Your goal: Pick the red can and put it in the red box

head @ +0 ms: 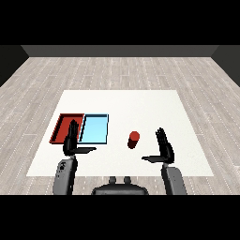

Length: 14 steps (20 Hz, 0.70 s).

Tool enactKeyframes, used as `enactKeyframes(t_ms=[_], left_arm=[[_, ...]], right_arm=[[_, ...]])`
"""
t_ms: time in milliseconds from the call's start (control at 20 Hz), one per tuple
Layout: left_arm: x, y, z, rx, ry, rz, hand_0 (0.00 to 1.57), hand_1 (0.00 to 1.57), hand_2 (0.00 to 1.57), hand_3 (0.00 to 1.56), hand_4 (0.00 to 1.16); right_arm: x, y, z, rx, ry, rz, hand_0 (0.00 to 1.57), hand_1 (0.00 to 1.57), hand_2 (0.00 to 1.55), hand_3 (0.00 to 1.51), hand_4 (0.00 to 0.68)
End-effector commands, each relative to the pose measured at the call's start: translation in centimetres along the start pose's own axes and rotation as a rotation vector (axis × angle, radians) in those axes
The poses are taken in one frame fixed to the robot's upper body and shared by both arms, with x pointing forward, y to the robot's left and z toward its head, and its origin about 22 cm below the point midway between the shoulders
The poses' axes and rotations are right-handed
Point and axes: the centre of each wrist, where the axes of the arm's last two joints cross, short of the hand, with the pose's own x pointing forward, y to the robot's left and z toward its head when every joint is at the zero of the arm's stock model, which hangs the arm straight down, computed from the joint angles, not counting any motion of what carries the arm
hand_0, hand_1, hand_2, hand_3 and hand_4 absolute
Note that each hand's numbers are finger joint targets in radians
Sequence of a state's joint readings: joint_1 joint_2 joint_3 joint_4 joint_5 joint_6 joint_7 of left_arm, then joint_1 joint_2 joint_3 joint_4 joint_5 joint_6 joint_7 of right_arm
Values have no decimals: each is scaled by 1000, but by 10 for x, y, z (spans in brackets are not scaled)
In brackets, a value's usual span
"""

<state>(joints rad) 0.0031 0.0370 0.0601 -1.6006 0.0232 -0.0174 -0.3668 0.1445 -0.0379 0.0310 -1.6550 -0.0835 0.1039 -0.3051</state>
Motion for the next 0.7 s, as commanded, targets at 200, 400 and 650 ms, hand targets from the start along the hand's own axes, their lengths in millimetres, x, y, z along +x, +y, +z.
enactKeyframes(t_ms=[200,400,650], left_arm=[[-17,-4,3,6,9,-2,0,0,0,0,0],[3,1,-10,8,0,14,0,0,0,0,0],[-4,10,-4,3,0,27,0,0,0,0,0]], right_arm=[[4,1,-8,-10,-12,-3,0,0,0,0,0],[0,19,-22,2,30,-42,0,0,0,0,0],[-23,13,-50,7,38,-74,0,0,0,0,0]])
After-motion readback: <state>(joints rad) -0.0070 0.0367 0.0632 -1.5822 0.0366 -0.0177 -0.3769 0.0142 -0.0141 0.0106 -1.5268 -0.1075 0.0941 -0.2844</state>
